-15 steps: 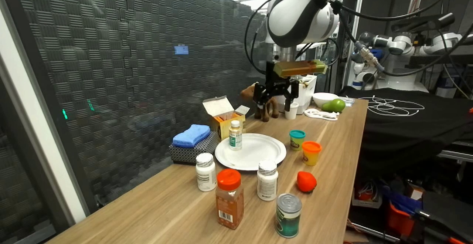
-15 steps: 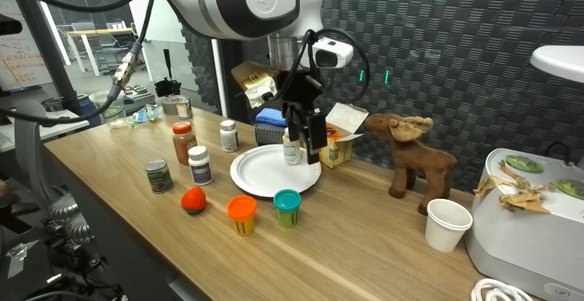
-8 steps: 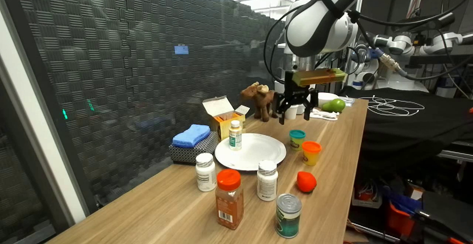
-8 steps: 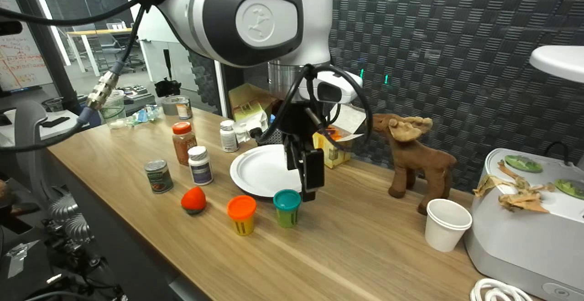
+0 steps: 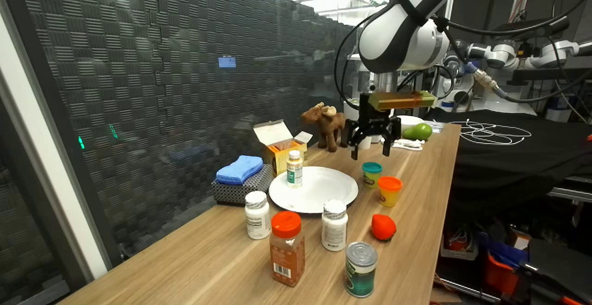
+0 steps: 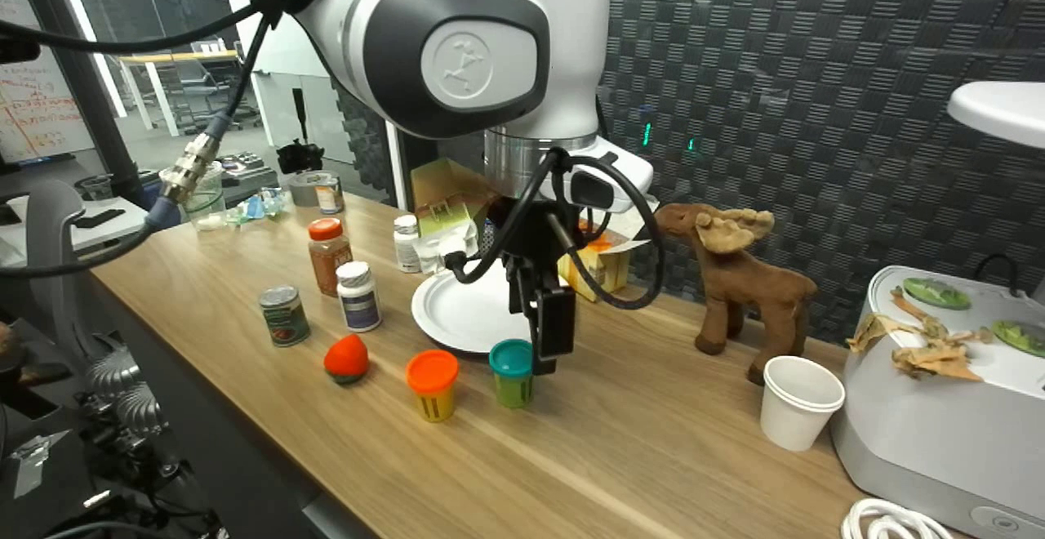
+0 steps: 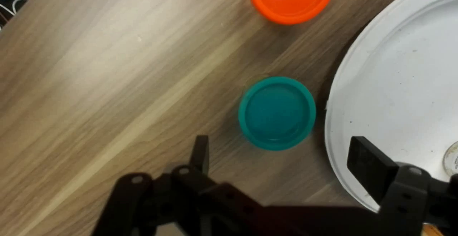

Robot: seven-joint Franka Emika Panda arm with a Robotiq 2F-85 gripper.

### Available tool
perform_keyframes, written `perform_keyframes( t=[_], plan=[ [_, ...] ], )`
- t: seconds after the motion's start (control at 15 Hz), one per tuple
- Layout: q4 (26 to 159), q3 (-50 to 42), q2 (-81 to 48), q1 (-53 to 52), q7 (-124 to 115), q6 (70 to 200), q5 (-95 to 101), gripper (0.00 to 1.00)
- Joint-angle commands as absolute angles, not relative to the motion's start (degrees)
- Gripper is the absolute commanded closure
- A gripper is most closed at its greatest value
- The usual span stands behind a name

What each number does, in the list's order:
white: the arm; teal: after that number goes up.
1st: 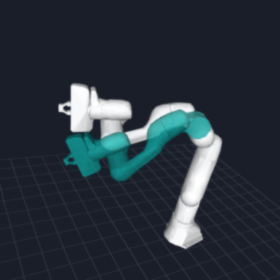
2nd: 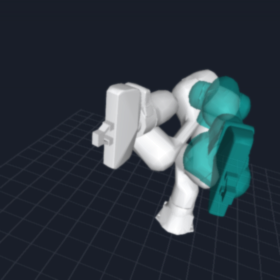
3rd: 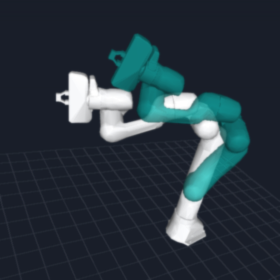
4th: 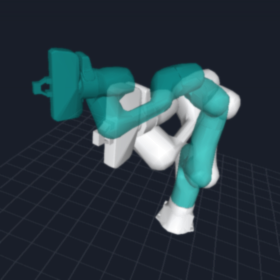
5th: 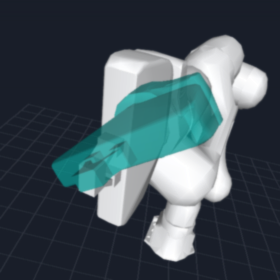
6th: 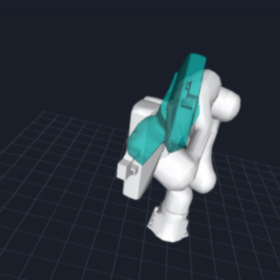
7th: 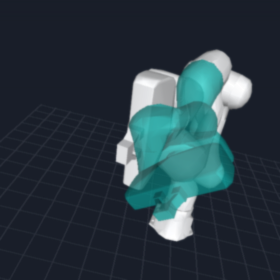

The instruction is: Pick up all the objects surrounding the white plate and arrange them on the plate

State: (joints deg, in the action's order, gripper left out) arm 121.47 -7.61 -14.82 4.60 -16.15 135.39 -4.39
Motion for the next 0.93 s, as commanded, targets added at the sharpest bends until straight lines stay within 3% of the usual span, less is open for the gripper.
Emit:
perform_keyframes(
  t=[0.0,0.47,0.67,0.73,0.87],
  plan=[
    [119.54,-7.15,-16.3,5.95,-13.94,133.8,-7.05,0.0],
    [116.88,-6.84,-19.92,5.72,-13.31,132.37,-6.78,0.0],
    [117.42,-6.86,-19.65,5.05,-14.39,132.93,-6.04,0.27],
    [118.13,-6.83,-18.89,4.74,-14.76,133.15,-5.89,0.42],
    [119.42,-6.98,-17.38,3.94,-15.79,133.64,-5.15,0.58]
  ],
)
